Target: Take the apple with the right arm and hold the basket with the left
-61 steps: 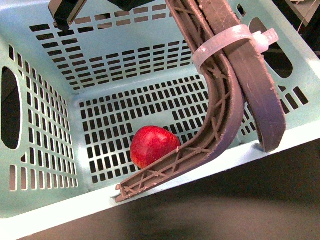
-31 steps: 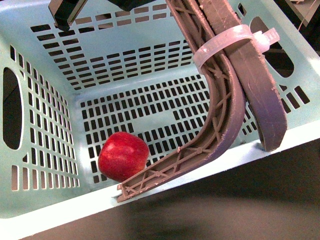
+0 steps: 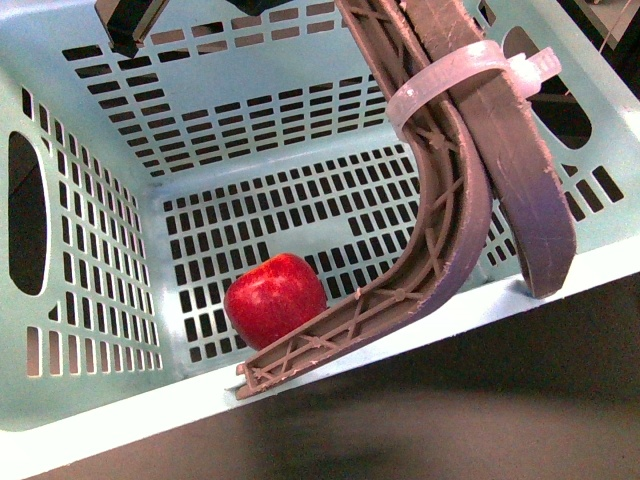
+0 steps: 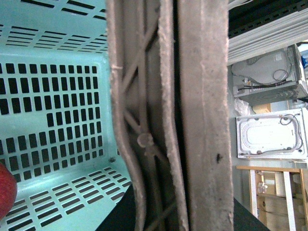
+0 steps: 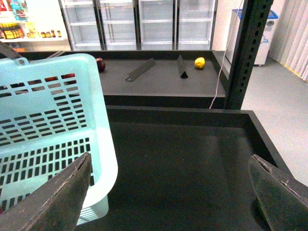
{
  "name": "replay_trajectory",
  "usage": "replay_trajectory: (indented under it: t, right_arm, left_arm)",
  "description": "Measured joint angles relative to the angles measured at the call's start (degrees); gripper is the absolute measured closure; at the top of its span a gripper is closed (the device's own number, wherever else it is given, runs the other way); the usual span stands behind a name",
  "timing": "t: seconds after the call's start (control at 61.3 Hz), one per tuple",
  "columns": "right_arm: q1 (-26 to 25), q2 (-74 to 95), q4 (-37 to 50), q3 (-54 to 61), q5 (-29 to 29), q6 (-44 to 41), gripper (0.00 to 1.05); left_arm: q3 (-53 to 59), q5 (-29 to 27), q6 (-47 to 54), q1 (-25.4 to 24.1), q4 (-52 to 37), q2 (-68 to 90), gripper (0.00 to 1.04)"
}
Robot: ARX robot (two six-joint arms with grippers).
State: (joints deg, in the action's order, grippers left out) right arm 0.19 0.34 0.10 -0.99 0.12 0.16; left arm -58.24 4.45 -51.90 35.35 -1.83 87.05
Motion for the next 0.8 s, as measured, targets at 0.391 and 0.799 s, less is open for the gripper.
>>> replay_trajectory:
  t: [0.391, 0.799]
  right_arm:
    - [0.0, -0.07, -0.04, 0.0, 0.07, 0.0, 0.09]
    - [0.0, -0.09, -0.04, -0.02, 0.02, 0.0, 0.09]
  left_arm:
    - [6.14, -28.39, -17.07, -0.72, -20.9, -0.61, 0.89]
    - [7.21, -22.93, -25.33, -15.39, -22.6, 3.52, 0.89]
